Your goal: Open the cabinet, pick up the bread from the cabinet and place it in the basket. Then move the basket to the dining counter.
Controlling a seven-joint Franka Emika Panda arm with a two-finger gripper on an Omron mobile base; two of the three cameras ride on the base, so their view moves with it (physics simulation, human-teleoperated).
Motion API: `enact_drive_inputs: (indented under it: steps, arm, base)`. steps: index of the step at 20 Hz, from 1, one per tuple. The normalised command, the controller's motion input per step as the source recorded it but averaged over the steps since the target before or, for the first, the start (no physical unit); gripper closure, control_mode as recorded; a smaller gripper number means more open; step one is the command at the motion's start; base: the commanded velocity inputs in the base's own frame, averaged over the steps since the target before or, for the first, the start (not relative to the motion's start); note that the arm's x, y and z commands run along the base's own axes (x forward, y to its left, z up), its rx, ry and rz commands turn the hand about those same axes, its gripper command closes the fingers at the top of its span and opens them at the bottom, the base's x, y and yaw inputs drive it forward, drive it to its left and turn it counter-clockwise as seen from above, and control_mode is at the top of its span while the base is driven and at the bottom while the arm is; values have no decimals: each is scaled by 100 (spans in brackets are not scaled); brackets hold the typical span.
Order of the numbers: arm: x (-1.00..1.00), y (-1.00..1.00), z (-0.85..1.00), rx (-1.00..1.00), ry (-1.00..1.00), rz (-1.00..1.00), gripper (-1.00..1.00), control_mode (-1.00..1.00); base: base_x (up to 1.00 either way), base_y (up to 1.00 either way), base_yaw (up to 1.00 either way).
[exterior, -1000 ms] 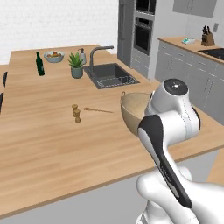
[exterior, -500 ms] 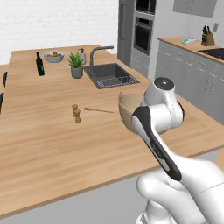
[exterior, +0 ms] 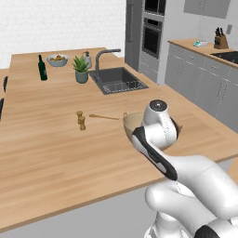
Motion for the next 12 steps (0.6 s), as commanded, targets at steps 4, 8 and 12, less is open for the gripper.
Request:
enact_drive_inputs:
  steps: [4,8,12]
  arm:
    - [20,0,-58,-5,0,0,100,-100]
    - [3,0,-40,0,-1,1,100,-100]
    - [0,0,-48,-1,-4,4,100,-100]
  base:
    - [0,0,0]
    - [0,0,0]
    - [0,0,0]
